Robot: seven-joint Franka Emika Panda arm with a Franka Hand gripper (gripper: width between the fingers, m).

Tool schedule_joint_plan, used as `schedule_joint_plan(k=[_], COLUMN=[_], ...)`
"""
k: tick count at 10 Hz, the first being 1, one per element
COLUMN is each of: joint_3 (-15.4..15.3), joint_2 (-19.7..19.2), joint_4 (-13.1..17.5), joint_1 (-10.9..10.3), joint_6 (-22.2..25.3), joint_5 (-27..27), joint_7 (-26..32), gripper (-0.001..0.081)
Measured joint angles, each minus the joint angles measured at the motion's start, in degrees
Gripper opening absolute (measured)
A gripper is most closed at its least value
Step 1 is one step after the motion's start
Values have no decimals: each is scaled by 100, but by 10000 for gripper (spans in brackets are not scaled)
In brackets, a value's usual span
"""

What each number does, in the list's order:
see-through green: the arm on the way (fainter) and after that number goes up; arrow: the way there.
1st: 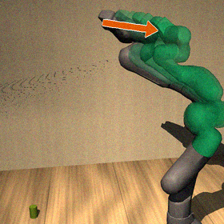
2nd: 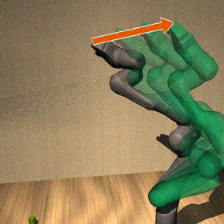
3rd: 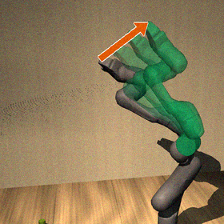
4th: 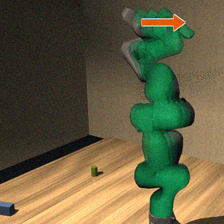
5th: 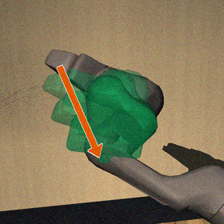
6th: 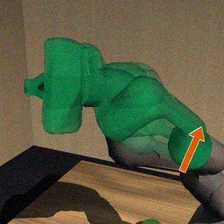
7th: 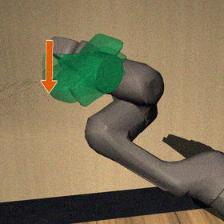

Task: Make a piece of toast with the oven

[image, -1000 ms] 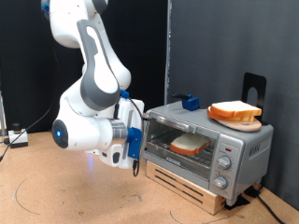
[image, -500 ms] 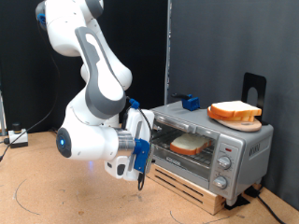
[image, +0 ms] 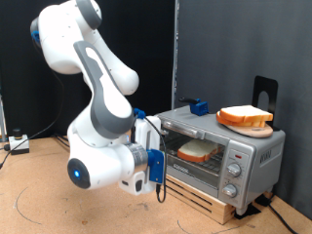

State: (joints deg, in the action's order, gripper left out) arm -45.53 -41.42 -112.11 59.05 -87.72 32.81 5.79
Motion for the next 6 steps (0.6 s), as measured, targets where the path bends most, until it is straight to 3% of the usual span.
schedule_joint_plan(k=[2, 3, 4, 6], joint_3=[-17, -15, -3, 15], joint_2=[-151, -190, -190, -428], joint_4=[15, 16, 21, 371], joint_1=[-161, -225, -225, -274], joint_6=[-1290, -1630, -1509, -698], joint_5=[576, 724, 672, 547], joint_7=[56, 94, 90, 27], gripper=[809, 809, 809, 809])
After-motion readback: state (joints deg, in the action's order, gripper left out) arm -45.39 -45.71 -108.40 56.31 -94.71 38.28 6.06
